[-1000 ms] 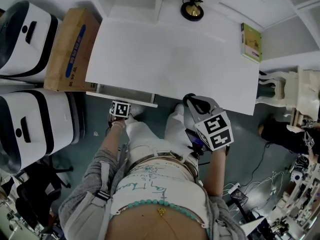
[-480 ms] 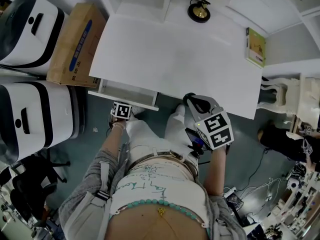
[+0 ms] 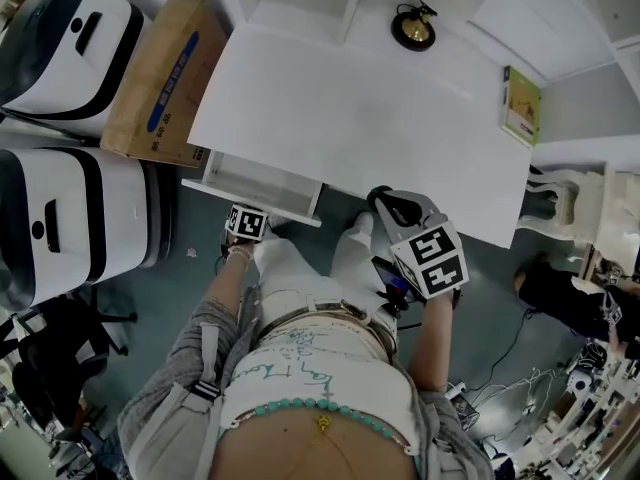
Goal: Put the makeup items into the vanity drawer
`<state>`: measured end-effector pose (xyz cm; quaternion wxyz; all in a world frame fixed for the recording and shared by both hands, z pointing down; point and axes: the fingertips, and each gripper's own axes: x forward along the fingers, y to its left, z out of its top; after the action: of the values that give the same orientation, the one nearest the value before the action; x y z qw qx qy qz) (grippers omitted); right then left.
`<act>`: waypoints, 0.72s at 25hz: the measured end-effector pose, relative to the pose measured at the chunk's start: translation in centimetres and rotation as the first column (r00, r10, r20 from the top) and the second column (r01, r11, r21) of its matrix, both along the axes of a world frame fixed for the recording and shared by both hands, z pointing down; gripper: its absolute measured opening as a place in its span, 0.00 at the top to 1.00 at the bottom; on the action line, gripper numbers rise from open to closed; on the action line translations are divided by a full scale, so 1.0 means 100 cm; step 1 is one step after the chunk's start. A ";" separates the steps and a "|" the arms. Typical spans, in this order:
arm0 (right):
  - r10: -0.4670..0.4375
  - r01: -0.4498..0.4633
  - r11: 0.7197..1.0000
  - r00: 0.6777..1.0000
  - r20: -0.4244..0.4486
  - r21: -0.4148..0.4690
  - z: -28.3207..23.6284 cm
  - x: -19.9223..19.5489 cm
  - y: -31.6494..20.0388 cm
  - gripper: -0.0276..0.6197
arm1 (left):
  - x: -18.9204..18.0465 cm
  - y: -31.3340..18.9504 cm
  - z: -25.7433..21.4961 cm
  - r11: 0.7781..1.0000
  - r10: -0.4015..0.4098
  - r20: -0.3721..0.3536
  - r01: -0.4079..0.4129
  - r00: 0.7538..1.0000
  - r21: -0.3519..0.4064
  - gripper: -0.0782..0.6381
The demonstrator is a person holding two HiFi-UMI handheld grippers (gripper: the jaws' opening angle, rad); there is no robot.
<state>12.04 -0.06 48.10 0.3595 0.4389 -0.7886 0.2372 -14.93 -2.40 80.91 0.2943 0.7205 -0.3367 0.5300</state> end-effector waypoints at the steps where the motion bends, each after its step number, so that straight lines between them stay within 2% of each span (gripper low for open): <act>1: -0.003 0.003 1.000 1.000 0.000 0.000 0.000 -0.001 0.000 0.91 | -0.001 0.001 0.000 1.000 -0.001 0.002 0.001 1.000 0.000 0.76; 4: -0.012 0.012 1.000 1.000 -0.001 0.000 0.000 -0.003 0.000 0.91 | -0.006 0.003 0.000 1.000 -0.003 0.017 0.003 1.000 0.002 0.76; 18: -0.053 0.053 0.999 0.999 0.001 -0.008 0.003 -0.014 -0.001 0.91 | -0.011 0.021 -0.001 1.000 -0.019 0.005 0.019 1.000 -0.002 0.76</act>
<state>10.67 -0.13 48.41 0.3671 0.4161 -0.7992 0.2311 -16.01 -0.34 80.84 0.2993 0.7156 -0.3439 0.5292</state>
